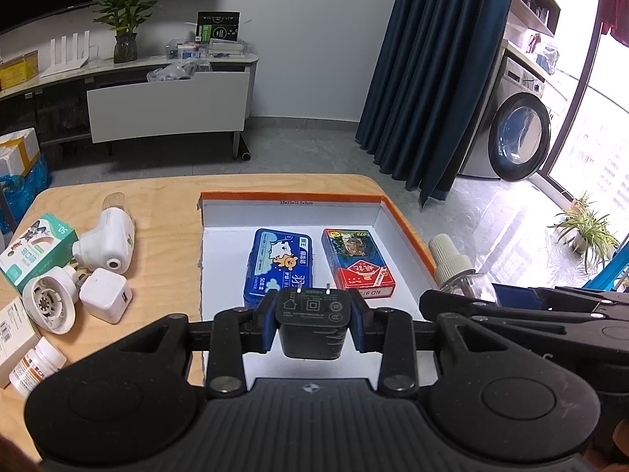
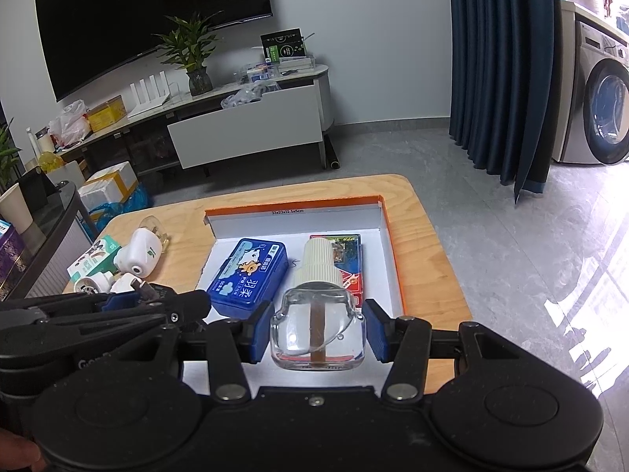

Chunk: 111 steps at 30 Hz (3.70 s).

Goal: Organize rigid objects
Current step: 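Hold the charger and glass bottle above the box beside the tin, then lower the black charger and glass bottle into the white box, open both tools, then withdraw both tools from the box toward the cluttered table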

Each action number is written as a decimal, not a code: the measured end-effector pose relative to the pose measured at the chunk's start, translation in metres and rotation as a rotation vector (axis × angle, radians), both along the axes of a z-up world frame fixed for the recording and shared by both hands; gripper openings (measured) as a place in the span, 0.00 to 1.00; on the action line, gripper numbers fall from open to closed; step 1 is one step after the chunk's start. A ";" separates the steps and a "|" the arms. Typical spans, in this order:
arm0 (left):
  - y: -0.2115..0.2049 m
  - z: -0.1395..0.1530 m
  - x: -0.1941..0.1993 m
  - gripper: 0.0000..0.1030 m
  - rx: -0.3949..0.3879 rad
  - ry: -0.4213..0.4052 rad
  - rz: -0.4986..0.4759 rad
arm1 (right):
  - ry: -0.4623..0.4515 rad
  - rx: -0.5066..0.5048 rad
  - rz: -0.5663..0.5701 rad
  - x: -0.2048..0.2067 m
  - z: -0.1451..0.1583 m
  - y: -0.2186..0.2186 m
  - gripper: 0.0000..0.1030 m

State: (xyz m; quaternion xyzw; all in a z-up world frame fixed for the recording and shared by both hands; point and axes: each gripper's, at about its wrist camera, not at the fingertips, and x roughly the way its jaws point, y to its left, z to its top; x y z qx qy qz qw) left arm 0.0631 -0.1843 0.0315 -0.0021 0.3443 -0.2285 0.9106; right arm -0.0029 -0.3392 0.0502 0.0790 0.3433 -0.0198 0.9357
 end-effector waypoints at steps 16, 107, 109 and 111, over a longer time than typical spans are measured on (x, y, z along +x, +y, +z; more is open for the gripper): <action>0.000 -0.003 0.000 0.35 0.002 0.010 0.000 | 0.006 -0.001 0.002 0.002 -0.004 0.002 0.58; 0.040 -0.001 0.002 0.71 0.044 0.001 0.091 | -0.020 -0.006 -0.003 0.031 0.000 0.017 0.85; 0.057 0.001 0.000 0.71 0.046 0.003 0.121 | -0.017 -0.006 0.021 0.031 0.000 0.030 0.85; 0.074 0.003 -0.003 0.72 0.055 -0.003 0.149 | -0.013 0.008 0.043 0.030 -0.001 0.042 0.85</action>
